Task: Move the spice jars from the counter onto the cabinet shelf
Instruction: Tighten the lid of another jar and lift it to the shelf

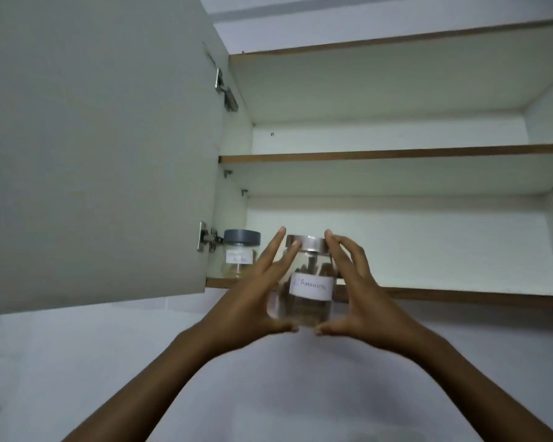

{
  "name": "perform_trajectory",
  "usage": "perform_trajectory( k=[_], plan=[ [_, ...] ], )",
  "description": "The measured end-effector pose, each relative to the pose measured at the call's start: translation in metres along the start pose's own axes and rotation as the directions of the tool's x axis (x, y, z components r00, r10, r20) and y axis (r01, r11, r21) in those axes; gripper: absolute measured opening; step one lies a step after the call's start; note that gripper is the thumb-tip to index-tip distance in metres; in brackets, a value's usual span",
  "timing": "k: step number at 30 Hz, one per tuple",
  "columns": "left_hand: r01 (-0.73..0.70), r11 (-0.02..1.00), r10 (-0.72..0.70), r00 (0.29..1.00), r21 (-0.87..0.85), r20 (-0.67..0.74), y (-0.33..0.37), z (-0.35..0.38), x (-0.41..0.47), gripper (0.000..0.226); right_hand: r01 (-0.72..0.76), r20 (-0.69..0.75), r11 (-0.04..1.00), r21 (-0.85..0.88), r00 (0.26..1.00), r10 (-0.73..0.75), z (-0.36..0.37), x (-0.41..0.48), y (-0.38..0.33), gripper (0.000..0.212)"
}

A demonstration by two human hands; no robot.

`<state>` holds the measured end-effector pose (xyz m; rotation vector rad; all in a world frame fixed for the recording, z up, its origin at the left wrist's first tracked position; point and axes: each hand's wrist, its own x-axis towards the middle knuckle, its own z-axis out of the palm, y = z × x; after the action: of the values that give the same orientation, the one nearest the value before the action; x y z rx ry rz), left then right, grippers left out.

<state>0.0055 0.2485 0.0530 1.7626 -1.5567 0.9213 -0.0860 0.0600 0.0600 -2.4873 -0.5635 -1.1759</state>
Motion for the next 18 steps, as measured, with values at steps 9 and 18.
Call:
perform_trajectory(
  k=[9, 18],
  plan=[
    [0.298, 0.925, -0.291, 0.954, 0.234, -0.065, -0.1, 0.024, 0.038, 0.109, -0.07, -0.054, 0.993, -0.092, 0.996, 0.065, 0.019, 0.096, 0.048, 0.132],
    [0.368, 0.816, -0.379, 0.923, 0.445, -0.069, -0.153, 0.078, 0.017, 0.115, -0.152, 0.026, 0.981, -0.121, 0.987, 0.156, 0.056, 0.132, 0.085, 0.125]
  ],
)
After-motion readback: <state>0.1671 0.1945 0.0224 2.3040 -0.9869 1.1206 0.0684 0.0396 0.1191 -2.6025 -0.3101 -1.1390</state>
